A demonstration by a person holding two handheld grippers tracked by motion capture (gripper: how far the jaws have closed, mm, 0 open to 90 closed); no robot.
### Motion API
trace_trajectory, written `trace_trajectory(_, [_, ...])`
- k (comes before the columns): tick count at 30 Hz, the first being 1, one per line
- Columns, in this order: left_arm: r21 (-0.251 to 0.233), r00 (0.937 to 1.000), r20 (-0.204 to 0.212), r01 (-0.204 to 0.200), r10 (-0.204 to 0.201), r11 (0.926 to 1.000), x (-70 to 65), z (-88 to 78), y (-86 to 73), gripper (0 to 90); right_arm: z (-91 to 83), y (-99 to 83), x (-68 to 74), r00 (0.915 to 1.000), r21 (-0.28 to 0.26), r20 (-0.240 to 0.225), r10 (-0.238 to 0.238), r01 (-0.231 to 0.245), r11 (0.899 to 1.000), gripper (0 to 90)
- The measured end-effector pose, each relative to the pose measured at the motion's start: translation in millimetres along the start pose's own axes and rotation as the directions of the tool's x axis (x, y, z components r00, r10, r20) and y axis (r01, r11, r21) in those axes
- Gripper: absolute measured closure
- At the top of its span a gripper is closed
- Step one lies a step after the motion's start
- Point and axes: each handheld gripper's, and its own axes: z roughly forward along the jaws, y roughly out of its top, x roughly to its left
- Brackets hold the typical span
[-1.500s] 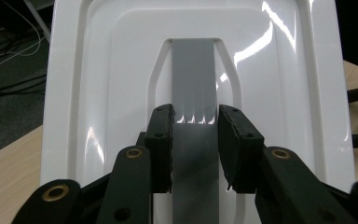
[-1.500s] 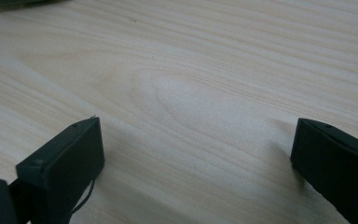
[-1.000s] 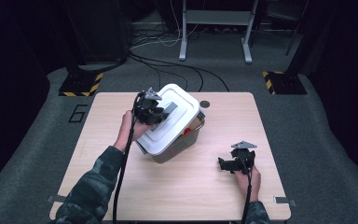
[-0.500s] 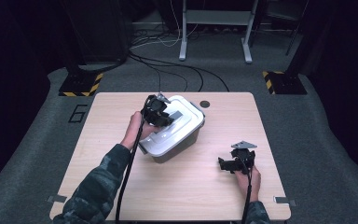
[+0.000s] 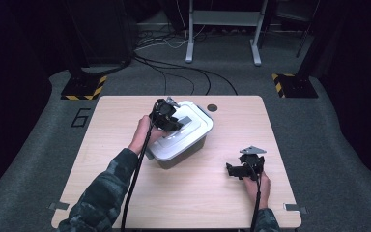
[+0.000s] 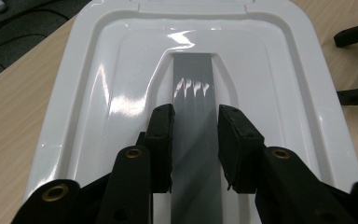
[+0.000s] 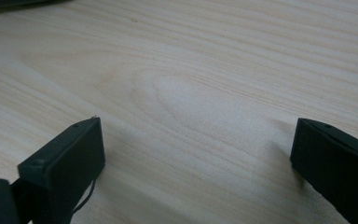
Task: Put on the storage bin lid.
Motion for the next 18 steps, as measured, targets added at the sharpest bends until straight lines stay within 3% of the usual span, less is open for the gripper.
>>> trace_trajectory(4, [0.018,1.0,0.003,0.005,-0.005,0.9998,3.5,3.2,-1.2,66.2,-0.1,0.0,0.1,1.0,0.001,0.002,0.0,0.0,1.0,1.9])
trace_trajectory(12, [-0.005,0.9995,0.017,0.028,-0.028,0.9996,5.9,3.5,-5.0,66.0,-0.1,0.0,0.1,1.0,0.001,0.002,0.0,0.0,1.0,1.9])
trace_trajectory(18, [-0.017,0.9993,-0.001,0.038,-0.038,0.9991,3.7,3.2,-6.6,65.0,-0.1,0.0,0.0,1.0,0.001,0.002,0.0,0.0,1.0,1.9])
